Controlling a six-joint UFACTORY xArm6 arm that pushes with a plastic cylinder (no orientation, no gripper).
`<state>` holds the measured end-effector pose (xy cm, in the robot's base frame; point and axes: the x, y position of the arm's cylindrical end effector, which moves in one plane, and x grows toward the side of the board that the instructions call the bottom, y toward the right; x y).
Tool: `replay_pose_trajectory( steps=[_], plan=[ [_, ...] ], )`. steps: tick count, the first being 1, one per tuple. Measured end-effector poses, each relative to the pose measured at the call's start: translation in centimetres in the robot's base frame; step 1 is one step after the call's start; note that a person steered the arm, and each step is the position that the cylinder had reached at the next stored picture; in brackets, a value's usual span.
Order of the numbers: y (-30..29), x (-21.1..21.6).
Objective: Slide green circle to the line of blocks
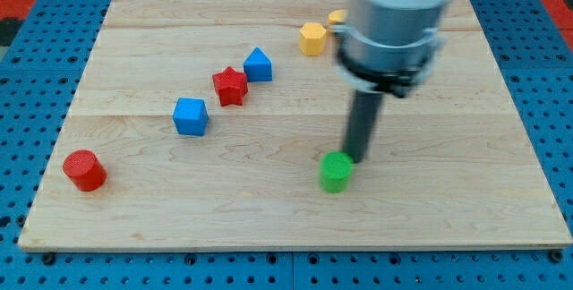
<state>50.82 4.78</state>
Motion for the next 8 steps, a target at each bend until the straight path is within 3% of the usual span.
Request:
replay_pose_trajectory(
  steps=[1,2,4,5,6,8],
  plan=[
    [4.2,-0.9],
    [7.6,2.1],
    [-4.0,3.4],
    [-4.1,6.3],
    [-6.2,6.5],
    [-11.2,2.9]
  ],
)
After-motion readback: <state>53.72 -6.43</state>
